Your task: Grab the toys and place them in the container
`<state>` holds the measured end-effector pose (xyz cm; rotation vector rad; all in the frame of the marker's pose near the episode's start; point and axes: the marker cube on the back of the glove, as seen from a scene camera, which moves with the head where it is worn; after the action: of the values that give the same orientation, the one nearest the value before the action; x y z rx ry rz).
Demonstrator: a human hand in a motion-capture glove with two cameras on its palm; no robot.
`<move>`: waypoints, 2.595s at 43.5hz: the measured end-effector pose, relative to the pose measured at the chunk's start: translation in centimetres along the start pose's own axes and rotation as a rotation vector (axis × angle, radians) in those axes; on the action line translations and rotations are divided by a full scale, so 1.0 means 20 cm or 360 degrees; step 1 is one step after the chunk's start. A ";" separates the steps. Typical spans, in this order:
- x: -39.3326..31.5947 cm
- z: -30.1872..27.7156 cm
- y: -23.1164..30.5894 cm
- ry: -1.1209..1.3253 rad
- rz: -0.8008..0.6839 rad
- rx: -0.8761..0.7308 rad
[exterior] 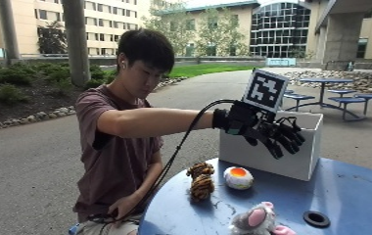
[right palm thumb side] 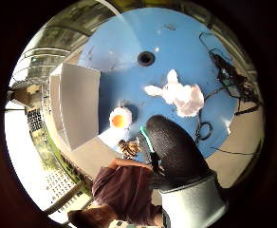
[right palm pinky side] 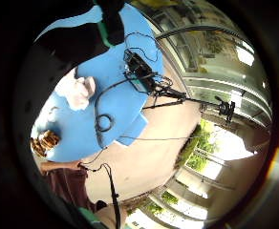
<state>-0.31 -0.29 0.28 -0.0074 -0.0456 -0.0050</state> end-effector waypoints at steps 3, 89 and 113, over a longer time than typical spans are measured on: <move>0.01 0.05 -0.02 0.0009 -0.0106 -0.0007; -1.65 -0.89 0.03 -0.0095 -0.0724 0.0660; -2.47 -0.70 -0.21 0.0333 -0.0739 0.0363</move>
<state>-49.03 -4.38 -15.87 0.2316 0.1625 -0.4643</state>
